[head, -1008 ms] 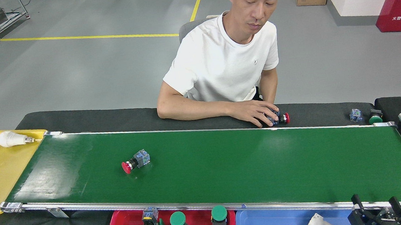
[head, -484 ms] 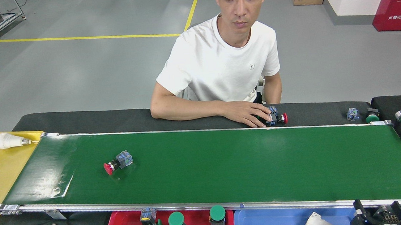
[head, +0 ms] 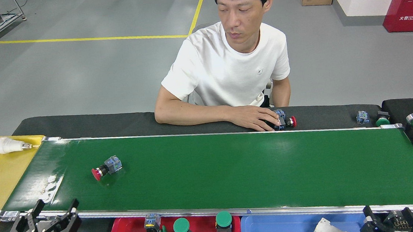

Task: Pick switch part from conveyor to tray

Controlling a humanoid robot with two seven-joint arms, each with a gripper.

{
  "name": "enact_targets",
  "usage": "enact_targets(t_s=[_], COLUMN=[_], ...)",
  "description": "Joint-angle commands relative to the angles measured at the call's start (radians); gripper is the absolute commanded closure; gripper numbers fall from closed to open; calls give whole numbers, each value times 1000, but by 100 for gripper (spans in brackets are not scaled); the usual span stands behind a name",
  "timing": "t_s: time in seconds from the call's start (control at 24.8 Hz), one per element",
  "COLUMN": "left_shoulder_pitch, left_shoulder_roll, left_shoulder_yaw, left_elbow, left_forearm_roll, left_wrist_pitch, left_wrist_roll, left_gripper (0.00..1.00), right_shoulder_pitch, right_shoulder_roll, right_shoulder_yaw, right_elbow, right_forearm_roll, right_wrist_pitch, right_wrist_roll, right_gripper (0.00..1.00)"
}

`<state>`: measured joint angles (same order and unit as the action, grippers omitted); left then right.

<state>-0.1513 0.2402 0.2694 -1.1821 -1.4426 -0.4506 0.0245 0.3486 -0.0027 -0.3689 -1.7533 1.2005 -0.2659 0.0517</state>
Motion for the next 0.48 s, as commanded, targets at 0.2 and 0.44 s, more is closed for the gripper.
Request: enact_targets(t_s=[0.2, 0.44], left_shoulder_pitch=[-160, -310], left_shoulder_roll=[18, 39], left_shoulder_yaw=[-93, -179], left_elbow=[183, 401], left_forearm_roll=[-4, -4], left_wrist_pitch=[75, 121], left_wrist_roll=[26, 95], left_gripper=[0, 0], right_shoulder_pitch=[0, -10], right_shoulder_roll=[-2, -2], right_shoulder_yaw=[-1, 4], right_elbow=[-12, -12], right_forearm_roll=[-2, -2], right_wrist_pitch=[-39, -49], right_wrist_roll=[-4, -1], right_gripper=[2, 2])
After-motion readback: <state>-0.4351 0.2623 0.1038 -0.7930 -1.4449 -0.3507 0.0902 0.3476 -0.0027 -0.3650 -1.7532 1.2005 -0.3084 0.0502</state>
